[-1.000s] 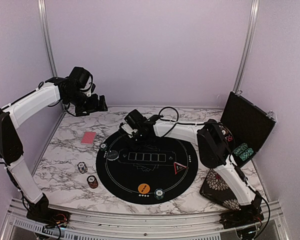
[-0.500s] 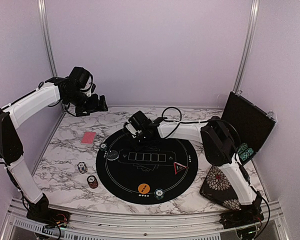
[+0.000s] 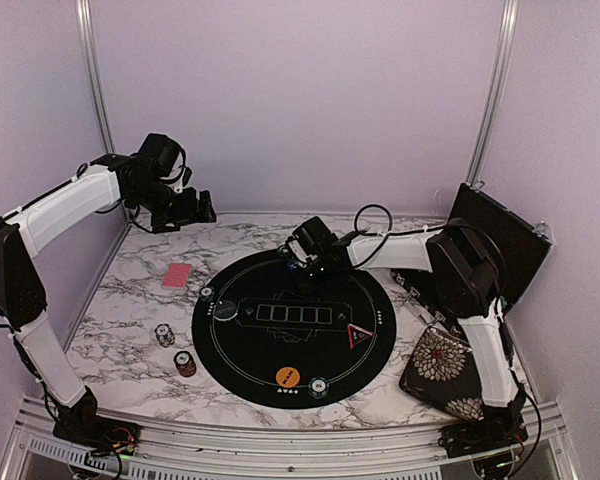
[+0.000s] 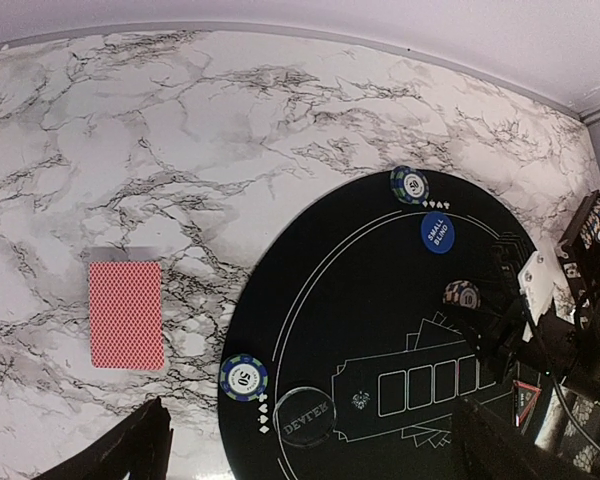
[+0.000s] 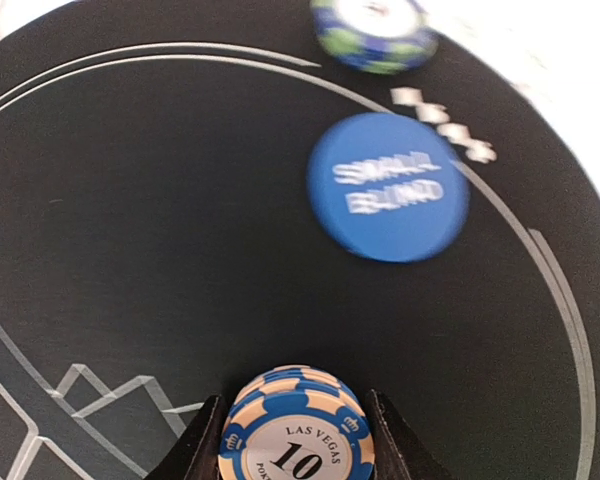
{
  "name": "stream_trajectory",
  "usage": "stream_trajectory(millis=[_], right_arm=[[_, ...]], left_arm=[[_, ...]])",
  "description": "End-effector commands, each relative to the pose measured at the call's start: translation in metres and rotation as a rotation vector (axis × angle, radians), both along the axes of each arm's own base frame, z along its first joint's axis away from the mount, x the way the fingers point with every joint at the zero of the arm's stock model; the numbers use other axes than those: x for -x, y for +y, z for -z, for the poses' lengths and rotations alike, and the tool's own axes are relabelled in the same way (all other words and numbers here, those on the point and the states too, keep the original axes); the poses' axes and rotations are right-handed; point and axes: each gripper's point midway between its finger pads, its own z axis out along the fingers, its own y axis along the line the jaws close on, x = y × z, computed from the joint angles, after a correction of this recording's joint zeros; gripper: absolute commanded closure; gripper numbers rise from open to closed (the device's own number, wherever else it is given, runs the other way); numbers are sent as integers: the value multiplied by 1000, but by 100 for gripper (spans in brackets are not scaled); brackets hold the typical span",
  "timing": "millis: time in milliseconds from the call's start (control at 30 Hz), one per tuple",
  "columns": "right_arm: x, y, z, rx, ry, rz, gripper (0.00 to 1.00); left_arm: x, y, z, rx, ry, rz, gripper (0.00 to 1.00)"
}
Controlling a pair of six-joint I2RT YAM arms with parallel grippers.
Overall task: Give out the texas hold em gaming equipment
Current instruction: Move the pile of poker chips to the small blind area.
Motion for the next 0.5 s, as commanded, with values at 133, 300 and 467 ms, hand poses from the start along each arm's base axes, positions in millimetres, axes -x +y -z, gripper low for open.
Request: stream_trajectory(millis=[133,300,467], right_arm=[[-20,-75,37,121,69,145,67],[-38,-82,41,130,57,166,67],[-56,-83,44,126,43,175,67]], left_arm=[[-1,0,-10,13,-33,8,1],[-1,1,-9,13,-32,8,1],[-1,1,-8,11,-30,7,1]])
